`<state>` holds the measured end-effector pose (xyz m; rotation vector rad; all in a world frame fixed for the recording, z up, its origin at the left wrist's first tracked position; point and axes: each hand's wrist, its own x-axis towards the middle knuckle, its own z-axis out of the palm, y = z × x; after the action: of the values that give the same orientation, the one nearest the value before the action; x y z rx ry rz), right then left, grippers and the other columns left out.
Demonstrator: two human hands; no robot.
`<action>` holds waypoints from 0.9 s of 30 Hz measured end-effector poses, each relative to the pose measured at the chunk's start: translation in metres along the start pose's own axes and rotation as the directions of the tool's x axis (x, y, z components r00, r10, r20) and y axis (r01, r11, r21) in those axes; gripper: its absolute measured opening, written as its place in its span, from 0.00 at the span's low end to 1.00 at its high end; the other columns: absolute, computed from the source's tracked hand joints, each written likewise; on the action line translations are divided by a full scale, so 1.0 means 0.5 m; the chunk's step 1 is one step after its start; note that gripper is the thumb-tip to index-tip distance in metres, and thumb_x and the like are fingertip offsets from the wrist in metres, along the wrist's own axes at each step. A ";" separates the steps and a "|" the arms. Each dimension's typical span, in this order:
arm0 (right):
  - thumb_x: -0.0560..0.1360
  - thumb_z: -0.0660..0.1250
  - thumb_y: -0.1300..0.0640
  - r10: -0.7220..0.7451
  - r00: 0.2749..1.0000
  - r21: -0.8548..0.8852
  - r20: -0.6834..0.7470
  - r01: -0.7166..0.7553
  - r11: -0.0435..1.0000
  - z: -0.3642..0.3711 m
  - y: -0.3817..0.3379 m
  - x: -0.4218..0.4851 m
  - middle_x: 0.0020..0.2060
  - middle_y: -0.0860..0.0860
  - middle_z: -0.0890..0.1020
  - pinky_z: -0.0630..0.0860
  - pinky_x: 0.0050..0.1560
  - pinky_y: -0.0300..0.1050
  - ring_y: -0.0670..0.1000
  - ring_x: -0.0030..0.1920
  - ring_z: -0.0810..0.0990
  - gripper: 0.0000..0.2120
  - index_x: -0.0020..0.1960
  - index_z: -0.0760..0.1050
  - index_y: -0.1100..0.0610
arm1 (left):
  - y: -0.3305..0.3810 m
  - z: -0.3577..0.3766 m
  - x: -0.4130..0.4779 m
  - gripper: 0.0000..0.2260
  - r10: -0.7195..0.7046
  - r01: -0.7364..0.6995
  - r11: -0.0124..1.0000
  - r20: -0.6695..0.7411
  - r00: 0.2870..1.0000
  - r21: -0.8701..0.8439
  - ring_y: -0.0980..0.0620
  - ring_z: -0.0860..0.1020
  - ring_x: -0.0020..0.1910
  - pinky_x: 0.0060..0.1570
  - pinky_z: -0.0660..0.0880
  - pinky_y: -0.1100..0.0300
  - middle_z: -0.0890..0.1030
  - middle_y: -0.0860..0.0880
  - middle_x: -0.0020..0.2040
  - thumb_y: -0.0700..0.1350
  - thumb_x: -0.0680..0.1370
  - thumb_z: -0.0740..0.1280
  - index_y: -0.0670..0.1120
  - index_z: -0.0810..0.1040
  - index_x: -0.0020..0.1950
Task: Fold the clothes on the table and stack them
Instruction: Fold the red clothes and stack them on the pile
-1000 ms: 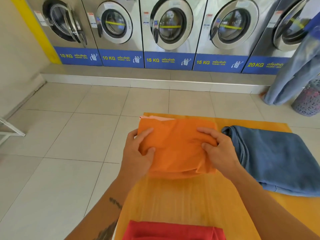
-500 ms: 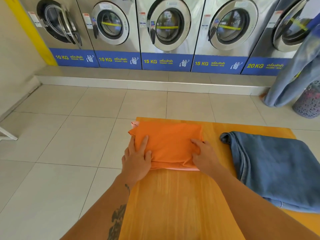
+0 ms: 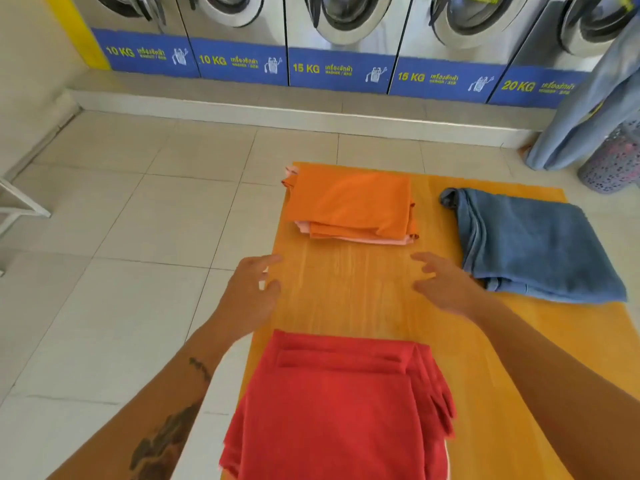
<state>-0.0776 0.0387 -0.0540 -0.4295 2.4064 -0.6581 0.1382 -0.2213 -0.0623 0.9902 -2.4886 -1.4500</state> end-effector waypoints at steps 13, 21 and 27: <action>0.76 0.67 0.56 -0.039 0.999 0.220 -0.039 0.046 0.974 0.170 0.011 -0.331 0.56 0.47 0.79 0.73 0.62 0.47 0.48 0.56 0.79 0.19 0.67 0.75 0.47 | -0.103 0.002 -0.330 0.22 -0.047 0.054 0.996 0.095 0.994 -0.074 0.55 0.76 0.59 0.58 0.75 0.56 0.75 0.56 0.64 0.47 0.79 0.66 0.58 0.69 0.72; 0.64 0.72 0.43 0.072 0.997 0.161 -0.001 -0.071 0.984 0.220 0.008 -0.361 0.67 0.50 0.71 0.70 0.67 0.54 0.52 0.66 0.71 0.37 0.72 0.65 0.43 | -0.085 0.038 -0.330 0.37 -0.037 0.049 0.995 0.136 0.990 -0.088 0.50 0.72 0.68 0.65 0.71 0.57 0.69 0.53 0.73 0.42 0.75 0.70 0.58 0.55 0.78; 0.71 0.74 0.64 0.089 0.995 0.467 -0.046 -0.057 0.882 0.205 -0.017 -0.373 0.61 0.54 0.73 0.76 0.58 0.51 0.52 0.60 0.75 0.33 0.71 0.68 0.45 | -0.090 0.042 -0.348 0.34 0.063 -0.045 0.964 0.060 0.996 -0.261 0.61 0.70 0.65 0.58 0.67 0.76 0.66 0.62 0.72 0.38 0.75 0.69 0.64 0.62 0.74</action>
<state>0.1305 0.0781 -0.0341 -0.1119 2.2086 -1.1936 0.2882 -0.1207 -0.0699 0.8312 -2.2694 -1.7616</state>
